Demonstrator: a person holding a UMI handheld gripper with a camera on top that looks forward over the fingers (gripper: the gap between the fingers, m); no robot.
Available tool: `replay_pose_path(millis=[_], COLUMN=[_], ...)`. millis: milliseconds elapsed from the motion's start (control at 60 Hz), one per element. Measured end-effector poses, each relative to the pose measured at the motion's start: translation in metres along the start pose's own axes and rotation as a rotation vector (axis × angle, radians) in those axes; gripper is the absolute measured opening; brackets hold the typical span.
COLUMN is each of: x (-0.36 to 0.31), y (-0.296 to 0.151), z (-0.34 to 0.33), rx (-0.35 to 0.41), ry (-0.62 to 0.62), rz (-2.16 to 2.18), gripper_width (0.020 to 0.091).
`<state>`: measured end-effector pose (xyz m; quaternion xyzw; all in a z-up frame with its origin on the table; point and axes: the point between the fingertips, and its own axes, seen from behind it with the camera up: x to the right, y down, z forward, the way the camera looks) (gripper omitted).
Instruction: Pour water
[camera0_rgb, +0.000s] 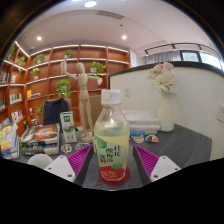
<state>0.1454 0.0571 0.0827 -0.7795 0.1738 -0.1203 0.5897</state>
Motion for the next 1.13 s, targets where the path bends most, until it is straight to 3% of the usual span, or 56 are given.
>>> replay_pose_path(millis=[250, 633, 1133], x=[-0.01, -0.007, -0.023], y=[-0.004, 0.02, 0.036], z=[-0.086, -0.235, -0.281], rx=[0.054, 0.024, 0.011], ry=[-0.092, -0.166, -0.238], rz=[0.024, -0.128, -0.177], gripper_width=[0.0802, 0.08, 0.0803])
